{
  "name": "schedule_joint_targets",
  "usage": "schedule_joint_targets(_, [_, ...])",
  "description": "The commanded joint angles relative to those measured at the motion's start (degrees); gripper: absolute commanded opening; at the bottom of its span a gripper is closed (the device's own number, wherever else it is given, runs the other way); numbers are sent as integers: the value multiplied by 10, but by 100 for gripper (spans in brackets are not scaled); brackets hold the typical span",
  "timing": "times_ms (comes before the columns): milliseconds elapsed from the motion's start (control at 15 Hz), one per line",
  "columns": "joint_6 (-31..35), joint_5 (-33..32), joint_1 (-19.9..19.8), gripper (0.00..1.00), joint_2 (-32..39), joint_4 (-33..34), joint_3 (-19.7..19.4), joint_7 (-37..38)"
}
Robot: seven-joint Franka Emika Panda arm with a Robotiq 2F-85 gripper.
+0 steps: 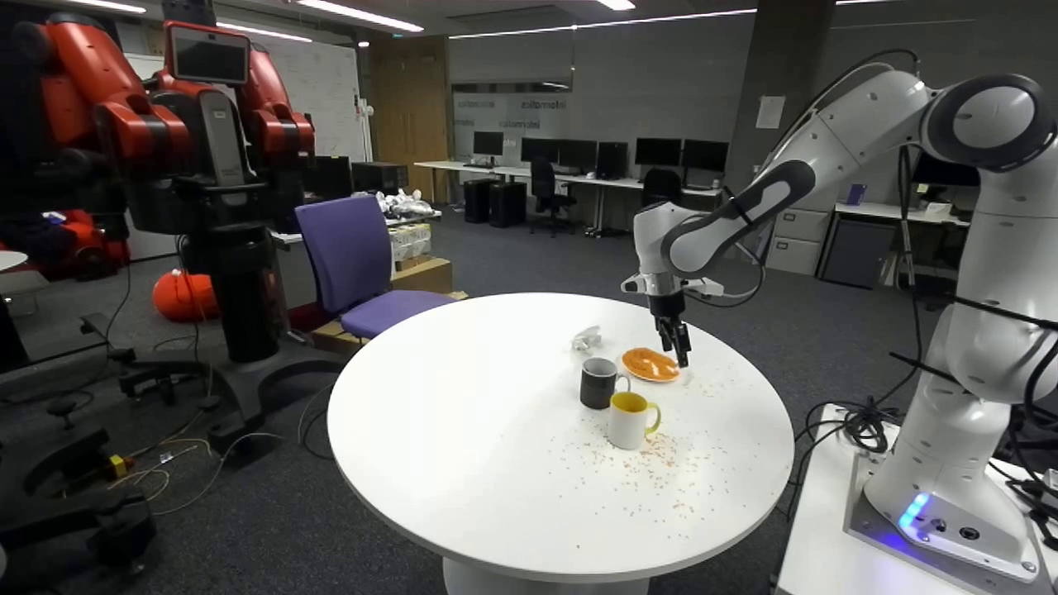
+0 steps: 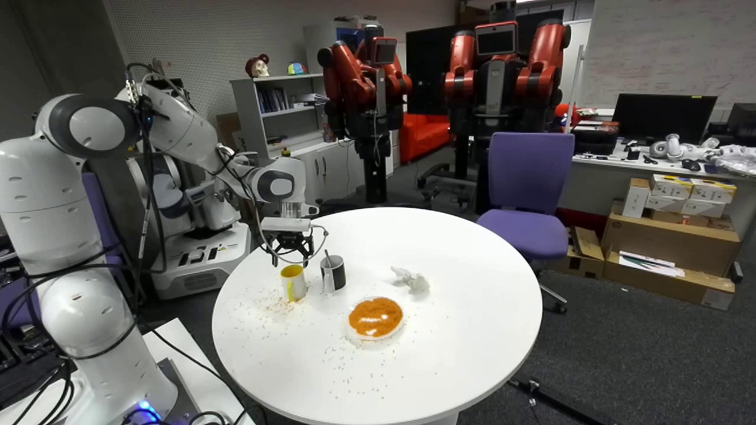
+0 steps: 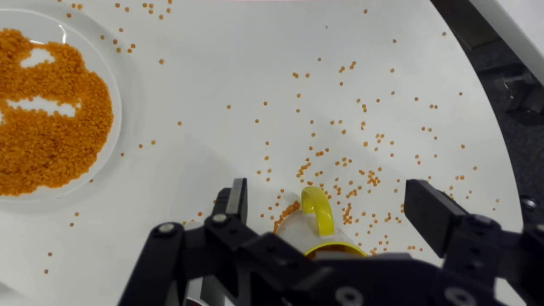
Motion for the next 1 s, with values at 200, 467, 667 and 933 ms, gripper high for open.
schedule_joint_targets(200, [26, -99, 28, 100, 30, 11, 17, 39])
schedule_joint_targets(467, [119, -121, 31, 100, 45, -15, 21, 104])
schedule_joint_targets(667, [188, -103, 28, 100, 67, -35, 22, 122])
schedule_joint_targets(933, [255, -77, 16, 100, 96, -51, 28, 103])
